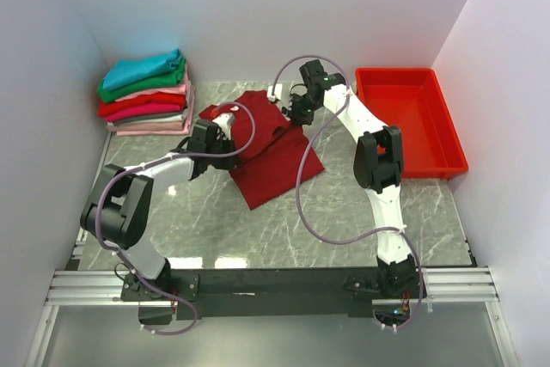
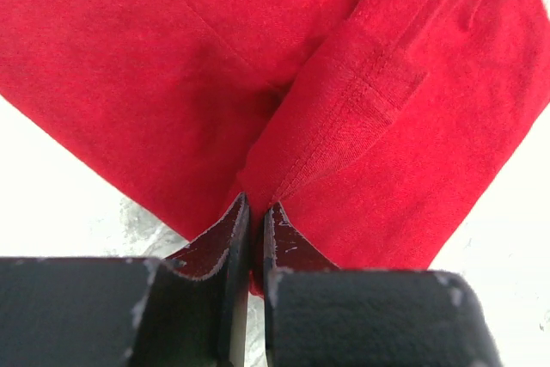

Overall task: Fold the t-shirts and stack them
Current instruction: Fold the tshirt

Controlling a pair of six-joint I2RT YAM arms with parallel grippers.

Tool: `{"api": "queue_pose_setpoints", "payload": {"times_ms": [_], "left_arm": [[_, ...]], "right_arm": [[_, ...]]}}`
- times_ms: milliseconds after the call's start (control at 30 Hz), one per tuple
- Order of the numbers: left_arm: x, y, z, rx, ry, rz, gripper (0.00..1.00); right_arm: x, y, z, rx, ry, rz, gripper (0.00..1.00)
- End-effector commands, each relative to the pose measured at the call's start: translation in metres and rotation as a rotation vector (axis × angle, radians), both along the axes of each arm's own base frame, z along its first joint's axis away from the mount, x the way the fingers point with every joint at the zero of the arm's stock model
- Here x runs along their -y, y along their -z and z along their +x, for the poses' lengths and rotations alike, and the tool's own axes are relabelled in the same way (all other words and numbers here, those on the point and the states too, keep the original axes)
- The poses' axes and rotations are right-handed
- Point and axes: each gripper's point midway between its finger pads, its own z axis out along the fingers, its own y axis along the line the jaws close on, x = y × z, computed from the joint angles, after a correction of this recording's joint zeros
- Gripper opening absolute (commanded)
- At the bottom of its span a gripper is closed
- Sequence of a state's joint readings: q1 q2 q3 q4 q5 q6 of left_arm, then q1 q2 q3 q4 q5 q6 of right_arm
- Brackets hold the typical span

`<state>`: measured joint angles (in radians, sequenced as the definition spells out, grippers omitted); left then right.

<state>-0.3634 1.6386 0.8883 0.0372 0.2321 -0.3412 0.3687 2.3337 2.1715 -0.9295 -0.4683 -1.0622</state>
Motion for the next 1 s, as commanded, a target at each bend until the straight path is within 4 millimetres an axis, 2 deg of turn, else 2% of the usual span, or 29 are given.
{"api": "queue_pose_setpoints", "payload": {"times_ms": [0, 67, 133, 167, 200, 233, 267, 300, 333, 367, 400, 433, 467, 500, 533, 567, 600, 633, 667, 700, 733, 767, 800, 833, 867, 900, 967], "left_arm": [[0.008, -0.019, 0.013, 0.051, 0.028, -0.024, 0.01], [0.005, -0.017, 0.016, 0.050, 0.011, -0.014, 0.06], [0.000, -0.017, 0.019, 0.044, -0.033, -0.005, 0.19], [-0.015, -0.019, 0.031, 0.066, -0.120, 0.042, 0.36], [-0.021, -0.023, 0.036, 0.070, -0.179, 0.049, 0.41], [-0.031, -0.032, 0.042, 0.080, -0.229, 0.070, 0.43], [-0.042, -0.040, 0.048, 0.103, -0.284, 0.093, 0.50], [-0.058, -0.050, 0.056, 0.136, -0.378, 0.125, 0.56], [-0.069, -0.072, 0.059, 0.189, -0.430, 0.129, 0.62], [-0.076, -0.086, 0.061, 0.226, -0.464, 0.138, 0.74], [-0.087, -0.100, 0.063, 0.268, -0.508, 0.162, 0.80], [-0.089, -0.124, 0.060, 0.324, -0.514, 0.143, 0.84], [-0.091, -0.132, 0.056, 0.349, -0.489, 0.160, 0.85], [-0.082, -0.138, 0.051, 0.355, -0.424, 0.136, 0.84], [-0.075, -0.157, 0.042, 0.395, -0.367, 0.106, 0.83], [-0.067, -0.156, 0.032, 0.394, -0.295, 0.096, 0.81], [-0.058, -0.156, 0.020, 0.391, -0.211, 0.094, 0.80], [-0.029, -0.167, -0.003, 0.412, -0.053, 0.023, 0.81], [-0.016, -0.154, -0.020, 0.400, 0.017, 0.029, 0.85], [-0.004, -0.146, -0.037, 0.418, 0.107, 0.079, 0.85], [0.028, -0.145, -0.066, 0.455, 0.212, 0.113, 0.85], [0.037, -0.125, -0.084, 0.457, 0.291, 0.176, 0.84], [0.045, -0.112, -0.100, 0.446, 0.342, 0.212, 0.84], [0.065, -0.103, -0.125, 0.449, 0.431, 0.221, 0.84], [0.063, -0.084, -0.135, 0.418, 0.449, 0.264, 0.81], [0.071, -0.073, -0.148, 0.407, 0.492, 0.288, 0.81], [0.068, -0.056, -0.153, 0.394, 0.491, 0.344, 0.79]], "right_arm": [[-0.007, -0.022, 0.022, 0.089, 0.035, 0.030, 0.00], [-0.010, -0.022, 0.023, 0.095, 0.033, 0.032, 0.00], [-0.013, -0.022, 0.031, 0.117, 0.065, 0.038, 0.02], [-0.016, -0.024, 0.034, 0.129, 0.085, 0.048, 0.09], [-0.019, -0.027, 0.036, 0.130, 0.127, 0.070, 0.37], [-0.023, -0.038, 0.048, 0.199, 0.171, 0.101, 0.50], [-0.024, -0.046, 0.055, 0.232, 0.219, 0.131, 0.58], [-0.024, -0.055, 0.062, 0.236, 0.336, 0.184, 0.69], [-0.019, -0.069, 0.080, 0.324, 0.436, 0.226, 0.73], [-0.015, -0.093, 0.085, 0.365, 0.500, 0.275, 0.76], [-0.013, -0.102, 0.087, 0.360, 0.542, 0.313, 0.78], [-0.010, -0.109, 0.085, 0.350, 0.542, 0.322, 0.78], [-0.009, -0.122, 0.078, 0.333, 0.503, 0.354, 0.78], [-0.007, -0.126, 0.071, 0.315, 0.464, 0.355, 0.78], [-0.002, -0.110, 0.048, 0.222, 0.400, 0.315, 0.78], [-0.012, -0.123, 0.015, 0.147, 0.222, 0.373, 0.78], [0.001, -0.121, -0.001, 0.202, 0.023, 0.319, 0.76], [0.015, -0.085, -0.044, 0.064, -0.069, 0.266, 0.76], [0.024, -0.092, -0.069, 0.089, -0.177, 0.252, 0.76], [0.033, -0.082, -0.084, 0.188, -0.375, 0.198, 0.76], [0.049, -0.045, -0.114, 0.110, -0.421, 0.154, 0.76], [0.056, -0.047, -0.124, 0.157, -0.452, 0.120, 0.76], [0.063, -0.038, -0.130, 0.186, -0.491, 0.085, 0.76], [0.071, -0.025, -0.144, 0.186, -0.500, 0.072, 0.76], [0.075, -0.021, -0.148, 0.193, -0.499, 0.067, 0.76], [0.078, -0.014, -0.155, 0.184, -0.494, 0.075, 0.76], [0.084, -0.019, -0.157, 0.191, -0.474, 0.089, 0.76]]}}
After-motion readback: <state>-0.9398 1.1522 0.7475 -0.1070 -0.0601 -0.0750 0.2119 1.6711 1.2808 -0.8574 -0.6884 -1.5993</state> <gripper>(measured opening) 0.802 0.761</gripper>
